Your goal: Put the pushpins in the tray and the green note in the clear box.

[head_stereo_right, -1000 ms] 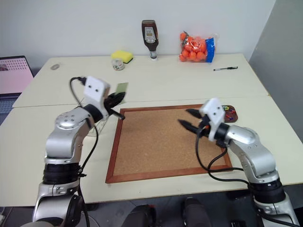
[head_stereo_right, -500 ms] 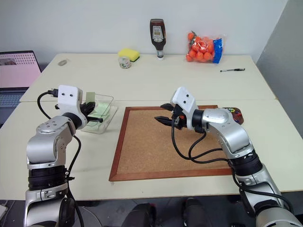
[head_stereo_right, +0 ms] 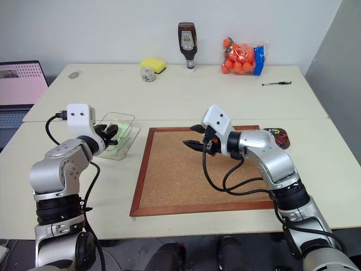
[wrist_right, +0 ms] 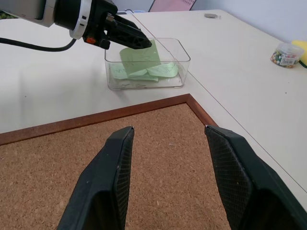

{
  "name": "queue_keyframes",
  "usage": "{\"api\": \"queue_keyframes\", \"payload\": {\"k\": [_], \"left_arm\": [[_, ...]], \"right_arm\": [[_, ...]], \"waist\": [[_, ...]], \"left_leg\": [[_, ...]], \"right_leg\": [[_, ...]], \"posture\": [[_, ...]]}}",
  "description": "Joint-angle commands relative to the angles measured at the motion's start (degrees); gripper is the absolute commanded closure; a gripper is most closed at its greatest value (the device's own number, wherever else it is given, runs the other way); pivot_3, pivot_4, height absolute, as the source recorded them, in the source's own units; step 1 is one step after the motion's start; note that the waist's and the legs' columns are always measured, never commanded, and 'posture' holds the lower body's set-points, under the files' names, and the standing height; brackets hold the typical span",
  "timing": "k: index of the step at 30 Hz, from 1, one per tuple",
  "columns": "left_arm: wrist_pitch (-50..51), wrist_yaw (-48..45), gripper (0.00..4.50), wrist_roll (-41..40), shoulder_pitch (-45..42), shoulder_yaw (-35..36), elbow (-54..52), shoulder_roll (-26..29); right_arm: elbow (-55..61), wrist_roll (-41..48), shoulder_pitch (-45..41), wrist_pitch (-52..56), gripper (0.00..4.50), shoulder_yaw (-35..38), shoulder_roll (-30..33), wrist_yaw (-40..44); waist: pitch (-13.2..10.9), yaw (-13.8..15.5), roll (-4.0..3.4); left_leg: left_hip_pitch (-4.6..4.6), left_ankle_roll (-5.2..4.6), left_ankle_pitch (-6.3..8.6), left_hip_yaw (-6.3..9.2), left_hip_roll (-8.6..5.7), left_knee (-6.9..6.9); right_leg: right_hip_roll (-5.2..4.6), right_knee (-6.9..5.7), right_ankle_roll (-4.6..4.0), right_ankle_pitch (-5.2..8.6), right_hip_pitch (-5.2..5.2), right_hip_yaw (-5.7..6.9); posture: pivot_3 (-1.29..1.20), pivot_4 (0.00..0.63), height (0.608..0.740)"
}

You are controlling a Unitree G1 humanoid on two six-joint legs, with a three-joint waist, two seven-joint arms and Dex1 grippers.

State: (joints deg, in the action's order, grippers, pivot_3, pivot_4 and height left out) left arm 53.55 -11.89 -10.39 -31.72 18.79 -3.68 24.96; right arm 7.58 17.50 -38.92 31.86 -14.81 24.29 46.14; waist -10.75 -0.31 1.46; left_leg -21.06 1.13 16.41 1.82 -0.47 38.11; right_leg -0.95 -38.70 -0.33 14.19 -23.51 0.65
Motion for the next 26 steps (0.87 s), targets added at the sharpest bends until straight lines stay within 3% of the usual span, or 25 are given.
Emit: {"api": "queue_keyframes", "payload": {"k": [1,5,7,13,18,26], "left_arm": [[-0.2,0.7,1.70,-0.2,-1.6,-0.2,-1.5,1.1],[-5.7,0.3,0.90,0.6,-2.1,-0.9,-0.5,1.4],[-12.7,-3.6,0.90,1.4,-1.7,-4.1,-1.4,3.0],[-21.1,-11.8,0.90,1.9,-1.1,-12.9,-3.4,4.5],[-30.7,-17.7,0.90,-0.9,5.3,-18.4,-3.8,-0.8],[-35.6,-22.7,0.90,-2.1,10.3,-20.9,-4.2,-2.8]], "right_arm": [[2.7,0.4,-0.1,-0.2,2.01,1.3,-0.3,0.0],[2.8,0.0,0.0,-0.6,2.01,1.5,-0.2,-0.4],[4.1,0.5,1.3,-0.7,2.01,2.9,-0.2,-1.4],[13.1,2.5,10.7,1.5,2.01,8.8,0.2,-6.3],[17.3,-3.1,26.5,-6.8,2.01,14.0,-4.9,-19.2],[17.7,-7.1,33.6,-12.4,2.01,14.6,-9.7,-26.7]], "waist": [[0.0,0.0,0.00],[0.0,0.0,0.00],[0.0,0.0,0.01],[0.0,0.4,0.01],[0.1,0.3,-0.02],[0.1,-0.2,0.00]], "left_leg": [[0.00,0.01,0.00,-0.01,0.00,0.00],[-0.01,0.01,0.00,0.00,0.00,0.00],[-0.01,0.01,0.00,0.00,0.00,0.00],[-0.08,0.20,-0.09,0.01,-0.05,-0.02],[-0.06,0.06,0.01,-0.13,-0.02,-0.14],[0.03,0.04,0.02,-0.27,0.02,-0.04]], "right_leg": [[0.00,0.00,0.00,0.00,0.00,0.00],[0.00,0.02,0.00,0.00,0.00,0.00],[0.00,0.02,0.00,0.00,0.00,0.00],[-0.06,0.17,0.00,0.00,0.01,0.00],[-0.08,0.18,0.01,0.01,-0.03,-0.06],[-0.01,0.02,0.28,0.27,-0.07,-0.16]], "posture": [[0.00,0.150,0.740],[0.00,0.150,0.740],[0.00,0.150,0.740],[0.00,0.150,0.740],[0.00,0.150,0.740],[0.00,0.150,0.740]]}}
